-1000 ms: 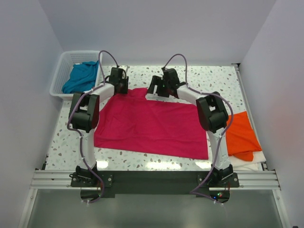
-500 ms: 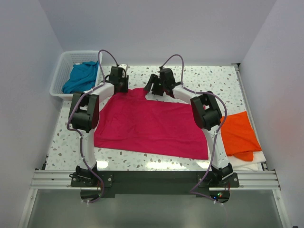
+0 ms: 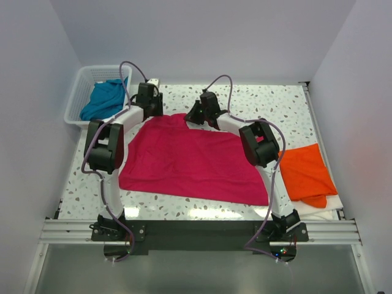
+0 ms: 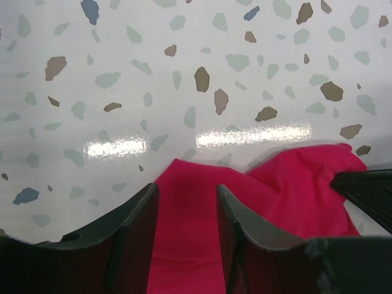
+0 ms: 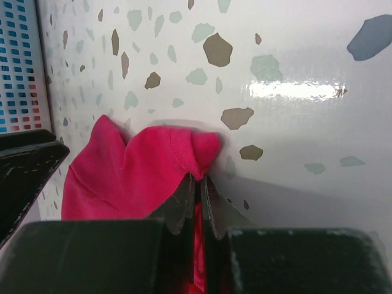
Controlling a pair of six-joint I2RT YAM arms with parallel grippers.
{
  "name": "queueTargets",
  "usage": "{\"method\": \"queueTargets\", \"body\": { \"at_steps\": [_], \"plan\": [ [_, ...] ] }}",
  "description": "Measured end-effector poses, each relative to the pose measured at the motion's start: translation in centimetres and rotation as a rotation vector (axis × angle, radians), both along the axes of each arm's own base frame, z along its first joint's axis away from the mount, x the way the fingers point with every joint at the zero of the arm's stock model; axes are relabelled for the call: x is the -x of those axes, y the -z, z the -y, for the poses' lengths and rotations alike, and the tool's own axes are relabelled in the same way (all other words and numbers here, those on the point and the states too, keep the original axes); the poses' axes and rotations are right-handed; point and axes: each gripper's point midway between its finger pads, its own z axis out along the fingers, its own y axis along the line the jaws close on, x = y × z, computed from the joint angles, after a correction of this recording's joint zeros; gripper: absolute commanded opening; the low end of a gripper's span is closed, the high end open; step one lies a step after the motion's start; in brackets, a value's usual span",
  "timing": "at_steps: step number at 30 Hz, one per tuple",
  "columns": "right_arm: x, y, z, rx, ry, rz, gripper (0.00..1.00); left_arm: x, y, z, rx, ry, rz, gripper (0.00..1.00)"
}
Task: Fold and stack the t-shirts
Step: Fold the tshirt
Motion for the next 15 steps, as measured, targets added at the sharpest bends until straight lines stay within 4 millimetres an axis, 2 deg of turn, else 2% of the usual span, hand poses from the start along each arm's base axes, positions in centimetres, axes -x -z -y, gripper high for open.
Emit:
{"method": "queueTargets", "body": {
  "at_steps": [5, 10, 15],
  "plan": [
    [-0.1, -0.1, 0.0, -0.001, -0.001, 0.007, 0.0, -0.2, -0.8, -0.7, 0.008, -0.018, 0.015, 0.48],
    [-0.3, -0.5, -0.3, -0.009, -0.022, 0.042, 0.0, -0.1, -0.7, -1.1, 0.03, -0.039, -0.001, 0.49],
    [0.9, -0.6, -0.4, 0.001, -0.07, 0.068, 0.0, 0.0, -0.6, -1.3, 0.056, -0.055, -0.01, 0.49]
  ]
}}
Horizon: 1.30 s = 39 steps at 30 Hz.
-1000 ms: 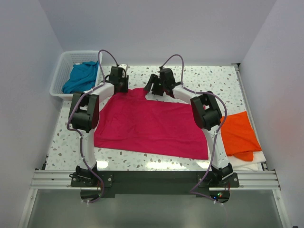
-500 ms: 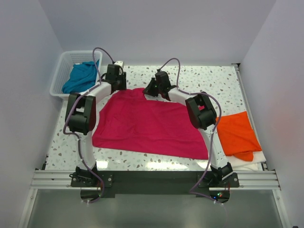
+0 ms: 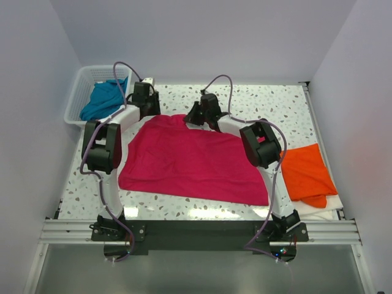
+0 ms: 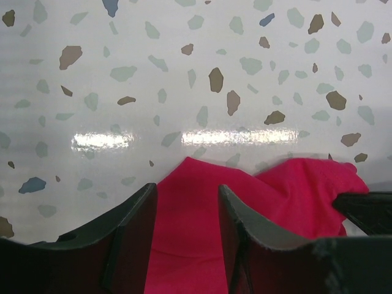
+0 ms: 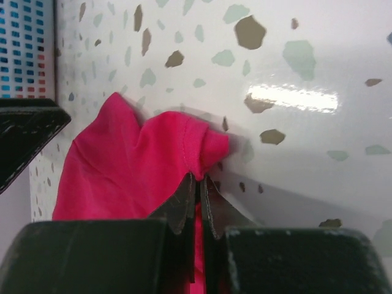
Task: Fold and stack the t-shirts
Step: Fold the tshirt
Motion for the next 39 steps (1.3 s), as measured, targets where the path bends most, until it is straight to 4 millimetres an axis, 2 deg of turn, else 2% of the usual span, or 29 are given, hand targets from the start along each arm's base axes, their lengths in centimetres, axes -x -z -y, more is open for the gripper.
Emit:
{"method": "queueTargets", "body": {
  "at_steps": [3, 10, 14, 23, 30, 34, 39],
  "plan": [
    [0.8, -1.0, -0.5, 0.007, -0.041, 0.032, 0.0, 0.1, -0.1, 0.0, 0.018, -0.012, -0.003, 0.5],
    [3.8, -5.0, -2.4, 0.012, -0.142, 0.131, 0.0, 0.4, -0.7, -0.1, 0.051, -0.038, -0.014, 0.52],
    [5.7, -5.9, -3.1, 0.016, -0.195, 0.164, 0.0, 0.8, -1.2, -0.2, 0.066, -0.051, -0.019, 0.53],
    [11.8, -3.4, -2.9, 0.075, -0.305, 0.151, 0.0, 1.9, -2.6, -0.4, 0.118, -0.07, -0.021, 0.55],
    [16.3, -3.1, -3.1, 0.094, -0.381, 0.176, 0.0, 4.1, -2.5, -0.4, 0.156, -0.099, -0.056, 0.55],
    [18.0, -2.7, -3.2, 0.104, -0.408, 0.192, 0.0, 5.3, -2.5, -0.3, 0.177, -0.107, -0.071, 0.55],
    [18.9, -1.7, -3.0, 0.128, -0.418, 0.199, 0.0, 6.3, -2.1, 0.1, 0.199, -0.094, -0.09, 0.55]
  ]
}}
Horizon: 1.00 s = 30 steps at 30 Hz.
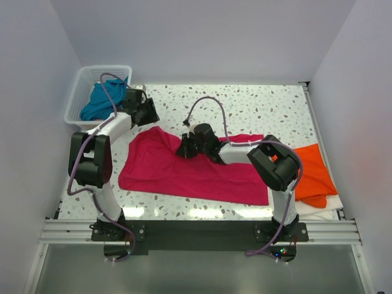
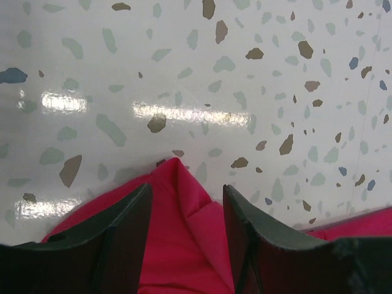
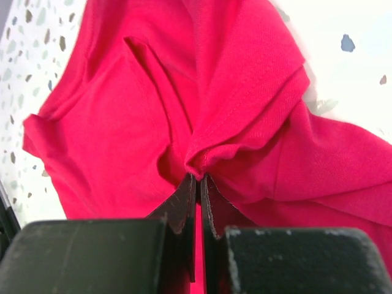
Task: Fold and stack the t-shirts
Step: Fold the tshirt
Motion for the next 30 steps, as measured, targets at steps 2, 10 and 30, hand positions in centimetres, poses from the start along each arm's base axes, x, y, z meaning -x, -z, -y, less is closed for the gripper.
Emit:
{"method": "queueTargets", "body": {
  "at_steps": [2, 10, 30],
  "plan": [
    [0.2, 0.3, 0.2, 0.009, -0.001, 0.0, 0.01, 0.5, 0.5, 0.3, 0.014, 0.016, -0.015, 0.57],
    [0.3, 1.0, 0.5, 0.034, 0.008, 0.012, 0.05, 0.7, 0.8, 1.6, 0.008, 0.083, -0.019, 0.59],
    [-1.1, 0.2, 0.6, 0.05, 0.061, 0.04, 0.02, 0.8, 4.1, 2.9, -0.033, 0.198, -0.092, 0.27]
  ]
}}
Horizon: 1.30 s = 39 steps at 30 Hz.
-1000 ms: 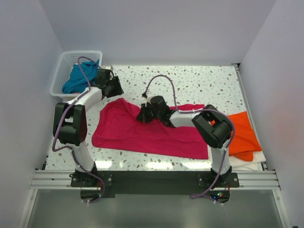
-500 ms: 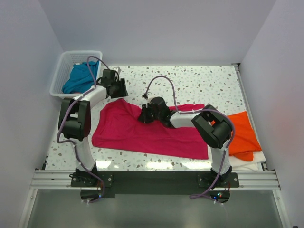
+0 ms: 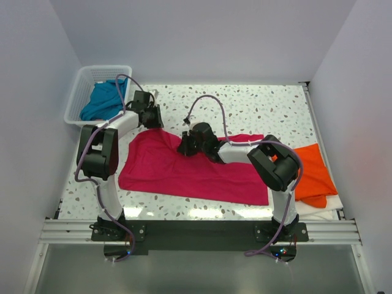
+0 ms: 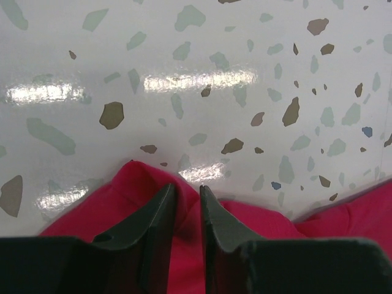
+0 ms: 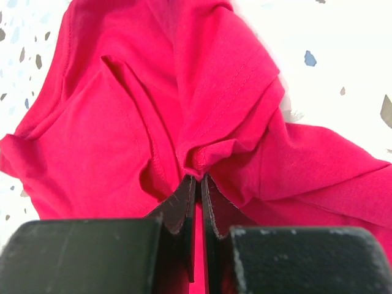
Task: Fold and stack the t-shirts
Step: Fold the tshirt
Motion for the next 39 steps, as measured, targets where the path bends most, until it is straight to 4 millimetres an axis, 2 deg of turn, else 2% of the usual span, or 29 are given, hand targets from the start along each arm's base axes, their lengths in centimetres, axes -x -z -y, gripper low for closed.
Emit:
{"method": "queueTargets", "body": {
  "at_steps": [7, 10, 14, 17, 23, 27, 31, 34, 39],
  "plan": [
    [-0.5, -0.1, 0.2, 0.003, 0.025, -0.003, 0.01, 0.1, -0.1, 0.6, 0.026, 0.024, -0.002, 0.05],
    [-0.6, 0.1, 0.5, 0.008, 0.036, -0.012, 0.0, 0.2, -0.2, 0.7, 0.033, 0.029, -0.002, 0.0],
    [-1.3, 0.2, 1.3, 0.014, 0.069, -0.019, 0.0, 0.1, -0.8, 0.7, 0.036, 0.029, 0.011, 0.0],
    [-2.0, 0.3, 1.9, 0.013, 0.097, -0.027, 0.0, -0.1, -2.4, 0.7, 0.042, 0.026, 0.043, 0.0],
    [-2.9, -0.1, 3.3, 0.02, 0.148, -0.024, 0.0, -0.3, -7.2, 0.5, 0.069, -0.011, 0.145, 0.0],
    [-2.8, -1.1, 3.8, 0.007, 0.165, -0.01, 0.0, 1.2, -8.8, 0.1, 0.094, -0.049, 0.172, 0.0],
    [-2.1, -1.4, 4.5, 0.005, 0.175, -0.016, 0.0, 4.0, -7.6, -0.8, 0.101, -0.112, 0.15, 0.0],
    [-0.9, -1.0, 5.3, -0.001, 0.181, -0.034, 0.0, 7.1, -5.4, -1.8, 0.104, -0.171, 0.11, 0.0],
    [1.7, 1.0, 6.3, -0.005, 0.171, -0.089, 0.02, 12.0, -1.7, -2.7, 0.121, -0.243, 0.039, 0.01]
  ]
}}
